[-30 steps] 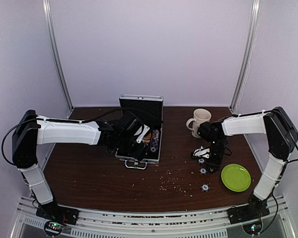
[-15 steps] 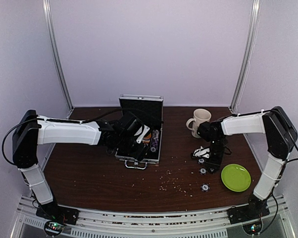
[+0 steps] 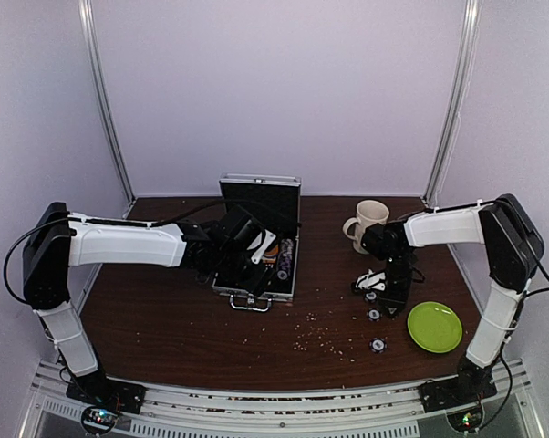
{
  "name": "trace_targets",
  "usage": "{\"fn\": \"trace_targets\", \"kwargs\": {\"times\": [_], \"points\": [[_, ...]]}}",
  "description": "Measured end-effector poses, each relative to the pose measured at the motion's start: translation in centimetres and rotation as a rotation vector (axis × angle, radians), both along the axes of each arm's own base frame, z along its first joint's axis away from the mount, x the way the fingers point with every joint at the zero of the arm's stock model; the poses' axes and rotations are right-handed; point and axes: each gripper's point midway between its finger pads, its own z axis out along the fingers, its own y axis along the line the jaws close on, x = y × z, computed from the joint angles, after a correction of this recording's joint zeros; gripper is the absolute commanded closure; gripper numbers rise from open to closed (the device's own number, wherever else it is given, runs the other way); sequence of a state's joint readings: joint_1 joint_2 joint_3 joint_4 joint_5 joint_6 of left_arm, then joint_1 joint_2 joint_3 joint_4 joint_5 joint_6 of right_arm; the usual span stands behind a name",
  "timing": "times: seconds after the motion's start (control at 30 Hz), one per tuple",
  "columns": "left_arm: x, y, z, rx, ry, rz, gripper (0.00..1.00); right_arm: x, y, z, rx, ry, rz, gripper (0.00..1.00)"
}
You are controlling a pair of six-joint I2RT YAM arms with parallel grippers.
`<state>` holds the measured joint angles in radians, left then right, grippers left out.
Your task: Pack up texas hold em set
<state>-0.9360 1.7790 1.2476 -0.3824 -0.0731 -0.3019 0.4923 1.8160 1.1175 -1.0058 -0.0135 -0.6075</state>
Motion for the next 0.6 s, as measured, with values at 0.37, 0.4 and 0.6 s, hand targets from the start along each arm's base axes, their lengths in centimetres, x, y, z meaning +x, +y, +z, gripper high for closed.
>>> {"fn": "trace_targets", "kwargs": {"times": [0.37, 0.4, 0.6], "points": [[0.0, 0.0, 0.0, 0.001, -0.001, 0.001, 0.41, -0.6, 1.6, 1.6, 0.046, -0.025, 0.027, 0.70], [0.0, 0.0, 0.0, 0.001, -0.001, 0.001, 0.41, -0.7, 2.1, 1.8, 0.054, -0.028, 0.035, 0.70], [0.0, 0.0, 0.0, 0.001, -0.001, 0.001, 0.41, -1.0, 4.3, 1.8, 0.083, -0.023, 0.073, 0.62]]}}
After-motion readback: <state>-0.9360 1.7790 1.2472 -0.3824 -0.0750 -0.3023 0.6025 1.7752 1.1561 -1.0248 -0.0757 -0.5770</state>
